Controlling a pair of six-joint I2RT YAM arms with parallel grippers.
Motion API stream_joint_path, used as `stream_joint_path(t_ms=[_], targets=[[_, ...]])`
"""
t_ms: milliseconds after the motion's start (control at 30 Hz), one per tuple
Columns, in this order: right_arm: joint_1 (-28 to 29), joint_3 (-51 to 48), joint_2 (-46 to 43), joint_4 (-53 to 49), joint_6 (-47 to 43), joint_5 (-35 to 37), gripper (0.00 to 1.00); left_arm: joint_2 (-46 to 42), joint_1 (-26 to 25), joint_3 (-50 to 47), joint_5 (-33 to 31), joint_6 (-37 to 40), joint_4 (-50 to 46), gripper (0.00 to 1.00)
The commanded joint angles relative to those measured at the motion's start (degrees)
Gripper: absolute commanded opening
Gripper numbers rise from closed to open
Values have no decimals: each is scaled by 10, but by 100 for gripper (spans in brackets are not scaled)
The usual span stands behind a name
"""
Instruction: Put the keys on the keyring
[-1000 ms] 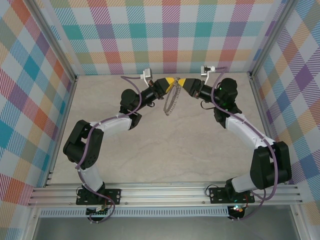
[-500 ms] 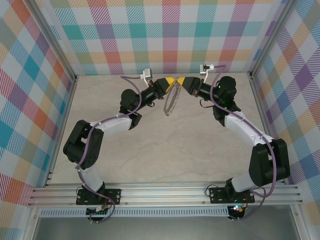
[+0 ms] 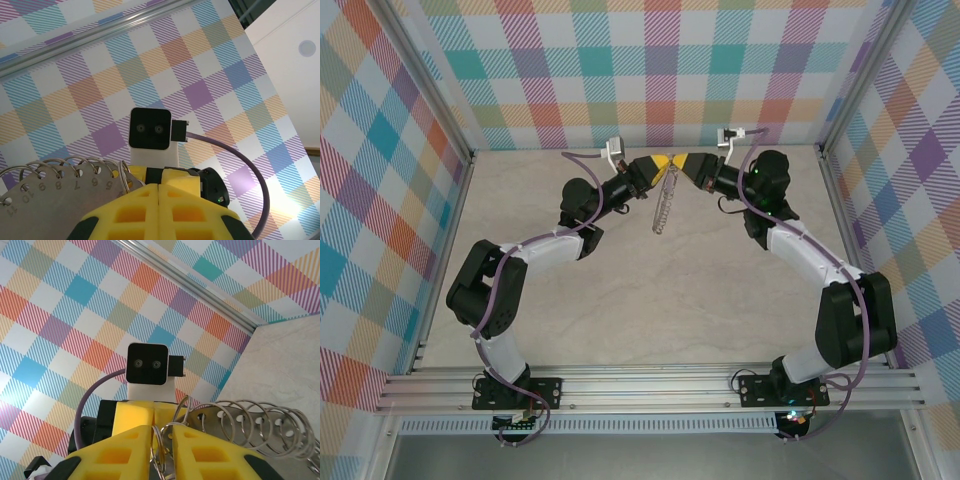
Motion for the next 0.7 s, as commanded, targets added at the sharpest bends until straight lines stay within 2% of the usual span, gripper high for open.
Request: stream_joint_path(t_ms=[0,333,500,600,667], targets=[[10,24,8,15,-3,-20,20,-6,-8,16,6,-5,47,0],[17,26,10,8,-10,-21,0,-6,-9,16,5,-5,46,0],[17,26,2,-15,-31,-18,0,-8,-9,17,7,1,35,0],[16,27,-2,-43,-48,-19,0,-20,-7,20,19,32,-14,0],[14,29,-5,-61,-63,-22,0,-41,-4,18,26,76,-69,5]])
